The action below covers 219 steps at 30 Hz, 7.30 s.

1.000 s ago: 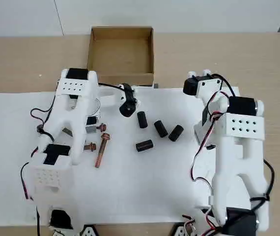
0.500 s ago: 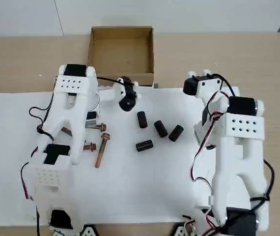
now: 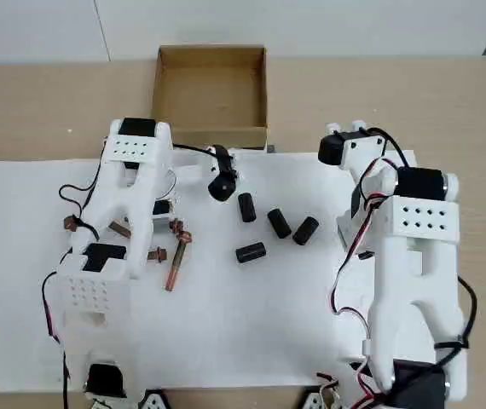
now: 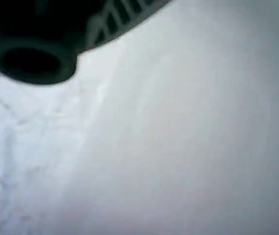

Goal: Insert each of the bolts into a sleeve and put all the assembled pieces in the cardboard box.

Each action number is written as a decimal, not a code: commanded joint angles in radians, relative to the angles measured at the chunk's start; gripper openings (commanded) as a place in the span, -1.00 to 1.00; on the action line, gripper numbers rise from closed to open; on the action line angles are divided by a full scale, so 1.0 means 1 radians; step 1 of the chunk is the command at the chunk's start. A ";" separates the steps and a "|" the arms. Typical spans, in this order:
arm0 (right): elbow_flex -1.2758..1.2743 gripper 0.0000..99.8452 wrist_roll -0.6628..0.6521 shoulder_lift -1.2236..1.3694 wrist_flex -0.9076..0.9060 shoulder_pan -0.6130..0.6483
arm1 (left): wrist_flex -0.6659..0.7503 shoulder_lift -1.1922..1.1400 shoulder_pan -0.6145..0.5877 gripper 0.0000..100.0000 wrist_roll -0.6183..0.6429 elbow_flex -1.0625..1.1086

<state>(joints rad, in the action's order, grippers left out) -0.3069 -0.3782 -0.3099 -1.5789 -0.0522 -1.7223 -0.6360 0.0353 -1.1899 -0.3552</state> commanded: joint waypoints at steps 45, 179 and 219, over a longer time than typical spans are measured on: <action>-0.293 -0.99 0.278 -0.717 0.165 0.088 | -0.023 0.667 0.152 -0.99 1.091 -0.012; -1.209 -0.99 0.129 -1.503 0.966 0.753 | 1.162 2.453 0.520 -0.69 1.643 2.028; -1.260 -0.99 0.222 -1.503 0.733 0.372 | 1.019 2.453 0.068 -0.99 1.310 1.908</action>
<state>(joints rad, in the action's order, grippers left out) -1.5819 -0.1695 -1.7983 -0.7810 0.3805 -0.6421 1.8052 0.1565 0.1389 1.5489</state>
